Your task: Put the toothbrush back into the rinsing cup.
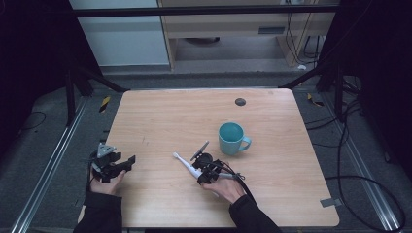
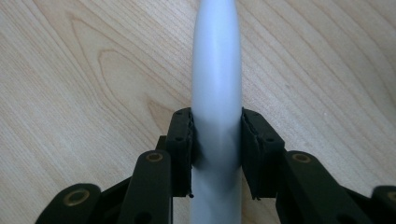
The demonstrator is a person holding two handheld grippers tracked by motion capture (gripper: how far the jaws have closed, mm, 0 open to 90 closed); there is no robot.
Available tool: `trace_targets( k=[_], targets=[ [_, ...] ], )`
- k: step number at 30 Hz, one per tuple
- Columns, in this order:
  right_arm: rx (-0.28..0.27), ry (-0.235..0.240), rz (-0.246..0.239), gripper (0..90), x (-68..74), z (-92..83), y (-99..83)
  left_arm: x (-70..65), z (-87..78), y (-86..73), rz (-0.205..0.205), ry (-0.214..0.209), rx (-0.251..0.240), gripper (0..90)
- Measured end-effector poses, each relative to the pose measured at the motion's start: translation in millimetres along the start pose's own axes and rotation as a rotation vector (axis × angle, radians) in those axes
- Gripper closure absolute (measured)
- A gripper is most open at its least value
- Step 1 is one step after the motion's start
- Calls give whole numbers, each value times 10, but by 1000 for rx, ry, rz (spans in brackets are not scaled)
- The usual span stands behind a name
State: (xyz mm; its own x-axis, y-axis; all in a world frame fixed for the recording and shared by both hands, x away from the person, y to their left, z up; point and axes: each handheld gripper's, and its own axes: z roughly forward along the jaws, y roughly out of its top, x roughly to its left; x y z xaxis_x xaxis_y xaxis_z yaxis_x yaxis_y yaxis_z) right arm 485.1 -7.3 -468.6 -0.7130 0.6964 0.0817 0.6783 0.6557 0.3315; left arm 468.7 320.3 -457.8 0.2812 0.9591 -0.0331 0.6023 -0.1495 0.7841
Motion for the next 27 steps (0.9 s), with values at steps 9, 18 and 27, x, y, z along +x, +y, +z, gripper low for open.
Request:
trace_targets(
  k=[9, 18, 27],
  targets=[
    [-71, 14, -1, 665, 4, -99, -3, 10, 1, 2, -3, 2, 1, 376],
    [-214, 35, 21, 665, -22, -302, -12, 15, -2, 0, -6, 10, -7, 381],
    [-358, 46, 47, 665, -63, -461, -13, 17, -2, -3, -7, 12, -9, 383]
  ],
)
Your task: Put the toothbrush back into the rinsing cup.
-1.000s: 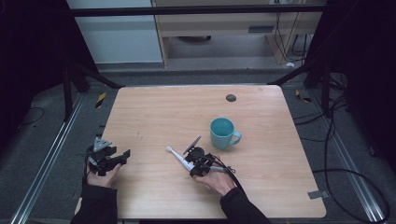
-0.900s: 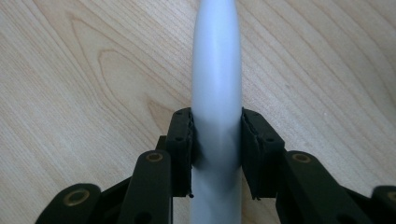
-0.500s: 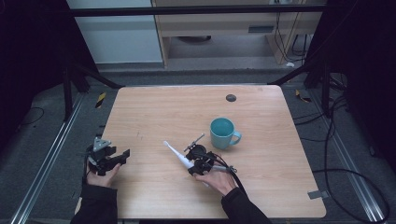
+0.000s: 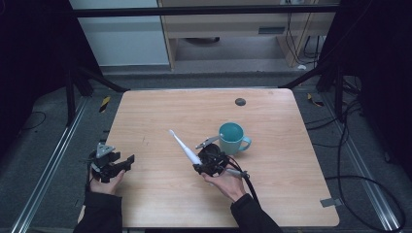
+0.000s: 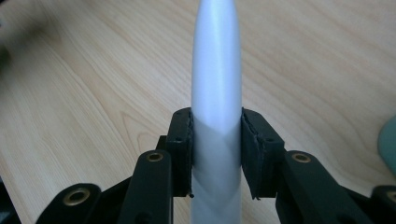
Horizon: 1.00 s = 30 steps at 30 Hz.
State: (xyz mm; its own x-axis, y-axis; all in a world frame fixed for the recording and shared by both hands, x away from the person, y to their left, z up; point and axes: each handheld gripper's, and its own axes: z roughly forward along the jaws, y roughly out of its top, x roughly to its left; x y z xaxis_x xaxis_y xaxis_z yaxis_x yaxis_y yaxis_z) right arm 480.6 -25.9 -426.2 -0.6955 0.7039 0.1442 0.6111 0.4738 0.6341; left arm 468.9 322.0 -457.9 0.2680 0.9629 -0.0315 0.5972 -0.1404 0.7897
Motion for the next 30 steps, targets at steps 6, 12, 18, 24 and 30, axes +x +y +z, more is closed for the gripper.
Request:
trace_targets(
  k=[6, 12, 18, 24, 30],
  targets=[
    [-103, 8, -10, 665, 9, -123, 93, -6, 0, 1, 3, -1, -1, 384],
    [-218, 14, -24, 665, 40, -232, 230, -5, 0, -1, 7, -2, -3, 385],
    [-314, 11, -43, 665, 61, -315, 330, -9, -12, 1, 8, -4, -14, 387],
    [-432, -4, -40, 665, 35, -389, 345, -10, -7, 0, 6, -6, -13, 387],
    [-472, -38, -15, 665, -100, -443, 337, -10, 3, -1, 7, -8, -9, 388]
  ],
)
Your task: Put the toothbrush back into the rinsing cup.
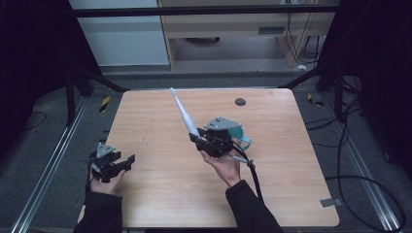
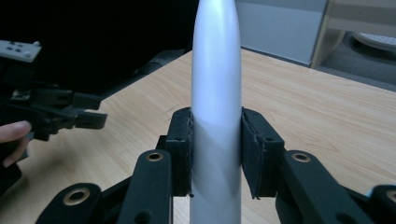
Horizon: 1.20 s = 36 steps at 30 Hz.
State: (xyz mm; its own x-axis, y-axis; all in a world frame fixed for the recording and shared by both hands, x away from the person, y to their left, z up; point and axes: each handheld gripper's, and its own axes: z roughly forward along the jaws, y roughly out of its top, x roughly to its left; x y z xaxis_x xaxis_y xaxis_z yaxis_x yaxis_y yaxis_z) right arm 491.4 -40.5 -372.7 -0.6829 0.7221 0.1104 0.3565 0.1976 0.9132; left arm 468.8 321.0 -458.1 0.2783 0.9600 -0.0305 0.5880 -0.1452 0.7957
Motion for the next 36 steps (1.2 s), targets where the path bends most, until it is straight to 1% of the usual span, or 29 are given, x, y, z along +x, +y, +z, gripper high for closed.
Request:
trace_targets(
  k=[4, 5, 6, 8, 10, 12, 14, 16, 21, 22, 24, 25, 26, 27, 28, 29, 30, 31, 33, 36],
  targets=[
    [-27, -33, 15, 665, -119, -31, 9, -5, 3, 4, -1, -2, -7, 390],
    [-27, -33, 15, 665, -119, -31, 9, -5, 3, 4, -1, -2, -7, 391],
    [-48, -51, 17, 665, -175, -47, 17, -10, 6, 1, 2, -1, -4, 391],
    [-66, -71, 20, 665, -231, -66, 22, -13, 3, 1, 3, 0, -6, 393],
    [-85, -73, 36, 665, -292, -87, 31, -8, -1, 5, 2, 1, -10, 395],
    [-95, -88, 41, 665, -349, -113, 44, -9, -10, 6, 1, 2, -15, 395],
    [-113, -96, 58, 665, -407, -141, 56, -2, -15, 9, -2, 5, -19, 397],
    [-126, -111, 65, 665, -464, -169, 65, -2, -9, 9, -4, 3, -19, 399],
    [-132, -155, 71, 665, -584, -191, 52, -8, -17, 11, -1, 4, -24, 400],
    [-132, -155, 71, 665, -584, -191, 52, -8, -17, 11, -1, 4, -24, 400],
    [-132, -168, 69, 665, -633, -183, 40, -7, -15, 9, -1, 4, -24, 400],
    [-136, -178, 69, 665, -679, -177, 32, -6, -14, 6, -4, 5, -25, 400],
    [-136, -178, 69, 665, -679, -177, 32, -6, -14, 6, -4, 5, -25, 401],
    [-140, -206, 68, 665, -719, -179, 27, -5, -15, 6, -4, 5, -27, 401],
    [-140, -206, 68, 665, -719, -179, 27, -3, -18, 7, -2, 6, -26, 401],
    [-148, -233, 79, 665, -765, -182, 16, -2, -18, 7, -3, 6, -28, 402],
    [-148, -233, 79, 665, -765, -182, 16, -2, -18, 7, -3, 6, -28, 402],
    [-162, -268, 88, 665, -802, -175, 1, -6, -14, 6, -4, 7, -28, 402],
    [-173, -278, 103, 665, -821, -157, -12, -8, -15, 6, -3, 7, -28, 402],
    [-164, -289, 93, 665, -836, -111, -46, -3, -20, 6, -3, 7, -32, 402]
  ],
)
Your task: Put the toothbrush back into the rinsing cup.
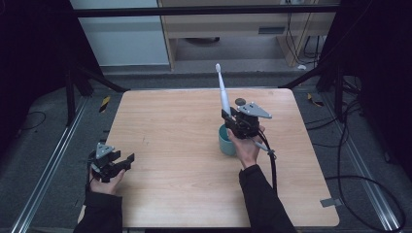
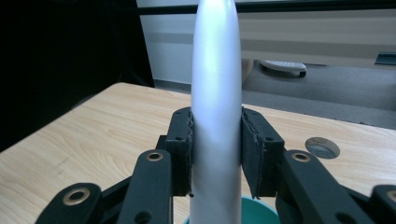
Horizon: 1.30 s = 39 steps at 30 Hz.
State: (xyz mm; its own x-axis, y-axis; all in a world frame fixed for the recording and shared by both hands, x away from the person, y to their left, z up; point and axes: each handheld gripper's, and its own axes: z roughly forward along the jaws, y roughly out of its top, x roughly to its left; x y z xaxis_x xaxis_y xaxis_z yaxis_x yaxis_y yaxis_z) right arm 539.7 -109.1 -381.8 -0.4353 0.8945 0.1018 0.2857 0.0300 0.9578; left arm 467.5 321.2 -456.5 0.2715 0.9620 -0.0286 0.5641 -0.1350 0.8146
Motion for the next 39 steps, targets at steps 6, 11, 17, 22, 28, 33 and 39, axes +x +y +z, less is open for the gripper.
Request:
trace_targets(
  k=[6, 11, 17, 22, 28, 33, 39],
  targets=[
    [20, -4, -5, 665, -61, 83, -92, -3, -3, 0, 0, -3, -2, 402],
    [38, -5, -14, 664, -95, 149, -149, -12, -5, 3, 4, -7, -1, 402],
    [82, -9, -22, 664, -120, 213, -231, -7, -1, 2, 3, -6, 0, 403],
    [104, -6, -34, 663, -102, 238, -264, -8, -4, 4, 4, -6, -1, 404],
    [123, -9, -33, 663, -90, 252, -363, -6, -5, 6, 5, -6, 0, 404],
    [149, -9, -31, 662, -92, 259, -405, -6, -9, 8, 4, -7, -2, 405],
    [175, -17, -46, 661, -85, 271, -428, 4, -11, 8, 0, -8, -5, 407]
  ],
)
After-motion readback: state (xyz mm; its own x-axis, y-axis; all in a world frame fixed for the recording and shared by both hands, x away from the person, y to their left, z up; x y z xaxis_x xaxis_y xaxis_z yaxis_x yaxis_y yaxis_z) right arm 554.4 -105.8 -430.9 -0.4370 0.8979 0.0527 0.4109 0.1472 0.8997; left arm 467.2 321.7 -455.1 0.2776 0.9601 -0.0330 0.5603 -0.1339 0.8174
